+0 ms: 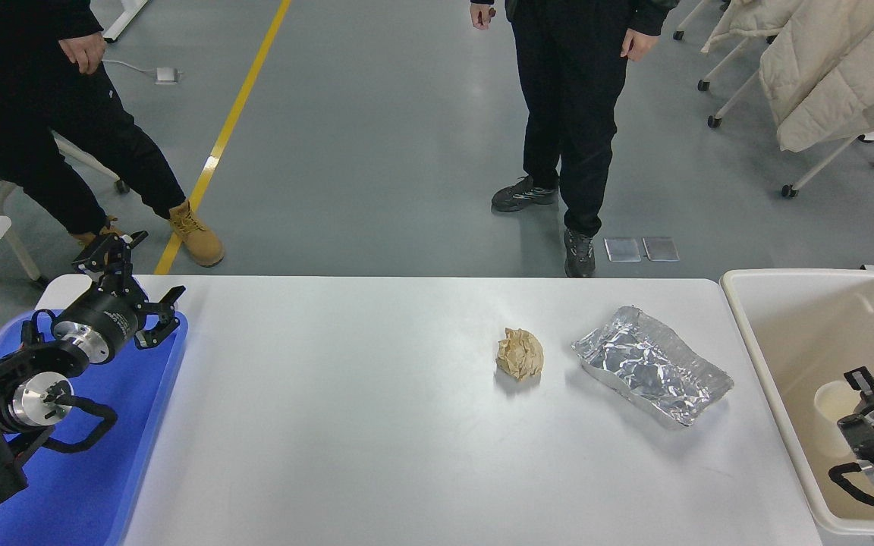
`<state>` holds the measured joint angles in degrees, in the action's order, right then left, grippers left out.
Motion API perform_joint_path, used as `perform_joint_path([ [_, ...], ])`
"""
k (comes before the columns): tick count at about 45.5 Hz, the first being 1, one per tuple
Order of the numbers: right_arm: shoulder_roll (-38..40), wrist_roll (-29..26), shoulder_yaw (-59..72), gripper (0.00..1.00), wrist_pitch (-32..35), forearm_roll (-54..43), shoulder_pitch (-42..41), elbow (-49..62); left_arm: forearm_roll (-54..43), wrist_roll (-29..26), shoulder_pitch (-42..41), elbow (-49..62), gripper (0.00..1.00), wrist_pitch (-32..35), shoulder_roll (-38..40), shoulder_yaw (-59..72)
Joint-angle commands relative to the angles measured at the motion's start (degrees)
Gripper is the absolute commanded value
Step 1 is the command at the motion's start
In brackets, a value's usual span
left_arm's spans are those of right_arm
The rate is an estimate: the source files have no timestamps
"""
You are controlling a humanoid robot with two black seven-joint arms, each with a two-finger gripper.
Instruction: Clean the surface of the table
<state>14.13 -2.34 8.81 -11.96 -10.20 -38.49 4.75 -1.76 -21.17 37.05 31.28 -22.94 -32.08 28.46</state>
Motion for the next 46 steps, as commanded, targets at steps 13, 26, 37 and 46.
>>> perform_joint_path([
  [13,2.21,0.06,-2.39,1.0,-0.69,0.18,-3.78,-0.18,0.0,-0.01,-0.05,0.01,1.0,0.0,0.0,-0.07],
  [26,9.41,0.32,-2.48,1.0,-0.52,0.18,-11.25,-10.89,0.0,-0.01,-0.05,0.01,1.0,0.0,0.0,0.01],
  [37,17.15,0.32,-18.81,1.0,-0.43,0.09,-15.12,-31.46,0.0,0.08,-0.05,-0.08,1.0,0.0,0.0,-0.07],
  [46,17.6,0.32,-32.45,1.0,-0.26,-0.17,-14.95,-43.06,0.0,0.08,0.04,0.01,1.0,0.0,0.0,0.01],
])
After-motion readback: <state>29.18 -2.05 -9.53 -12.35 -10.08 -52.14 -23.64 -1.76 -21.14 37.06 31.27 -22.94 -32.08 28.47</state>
